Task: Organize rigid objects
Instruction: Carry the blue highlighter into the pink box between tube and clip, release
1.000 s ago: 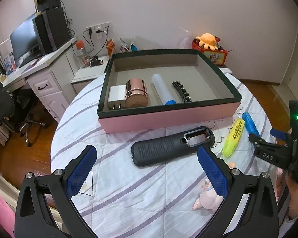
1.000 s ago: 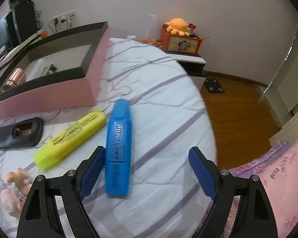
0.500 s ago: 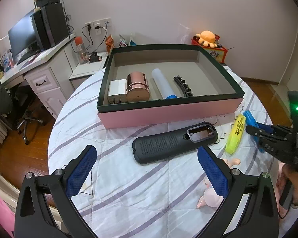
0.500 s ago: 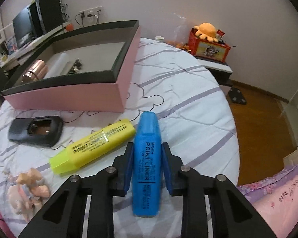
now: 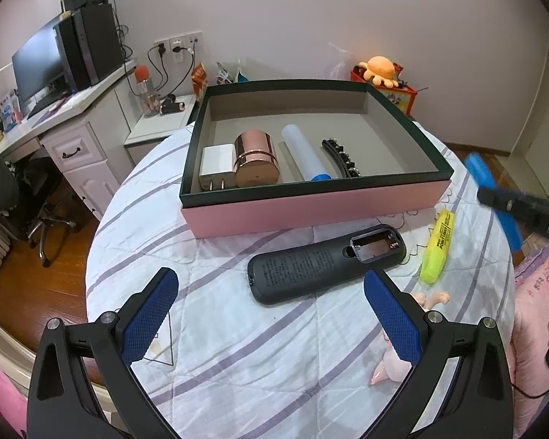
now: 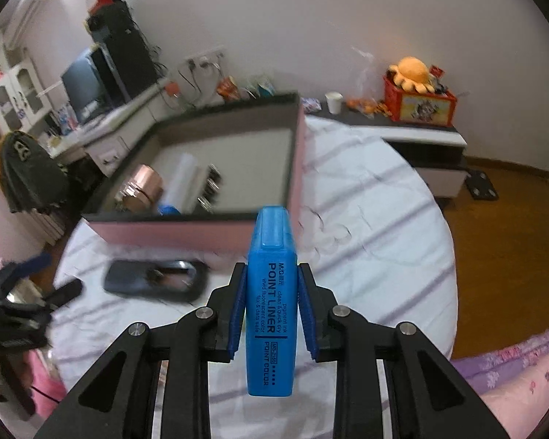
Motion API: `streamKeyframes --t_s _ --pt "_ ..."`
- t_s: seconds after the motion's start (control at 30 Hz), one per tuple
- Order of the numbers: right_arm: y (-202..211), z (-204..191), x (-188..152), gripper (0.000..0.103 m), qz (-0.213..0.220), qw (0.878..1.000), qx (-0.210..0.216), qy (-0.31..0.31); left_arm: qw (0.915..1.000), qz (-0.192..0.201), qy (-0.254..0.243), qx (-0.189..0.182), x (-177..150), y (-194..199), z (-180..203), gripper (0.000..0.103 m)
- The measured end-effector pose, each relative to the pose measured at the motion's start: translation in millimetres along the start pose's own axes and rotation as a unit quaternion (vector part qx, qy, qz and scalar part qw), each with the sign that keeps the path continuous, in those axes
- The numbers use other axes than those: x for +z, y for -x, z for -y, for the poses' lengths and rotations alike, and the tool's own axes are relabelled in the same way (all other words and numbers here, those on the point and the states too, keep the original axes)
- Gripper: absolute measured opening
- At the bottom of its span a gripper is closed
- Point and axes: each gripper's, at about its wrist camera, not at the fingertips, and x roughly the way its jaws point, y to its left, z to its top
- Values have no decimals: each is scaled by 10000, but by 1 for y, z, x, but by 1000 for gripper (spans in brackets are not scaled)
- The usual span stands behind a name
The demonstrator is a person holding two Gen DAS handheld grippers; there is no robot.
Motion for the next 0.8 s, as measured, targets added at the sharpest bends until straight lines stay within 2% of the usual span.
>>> streamKeyframes --t_s 0.27,0.6,0.8 --pt "-4 -28 46 27 253 9992 118 290 9999 55 88 13 6 -5 -17 102" --pt "-50 -38 84 27 65 9990 203 393 9981 15 610 90 10 -21 -62 102" --pt "-83 -40 98 27 -205 9989 126 390 9984 -144 555 13 12 -39 -63 102"
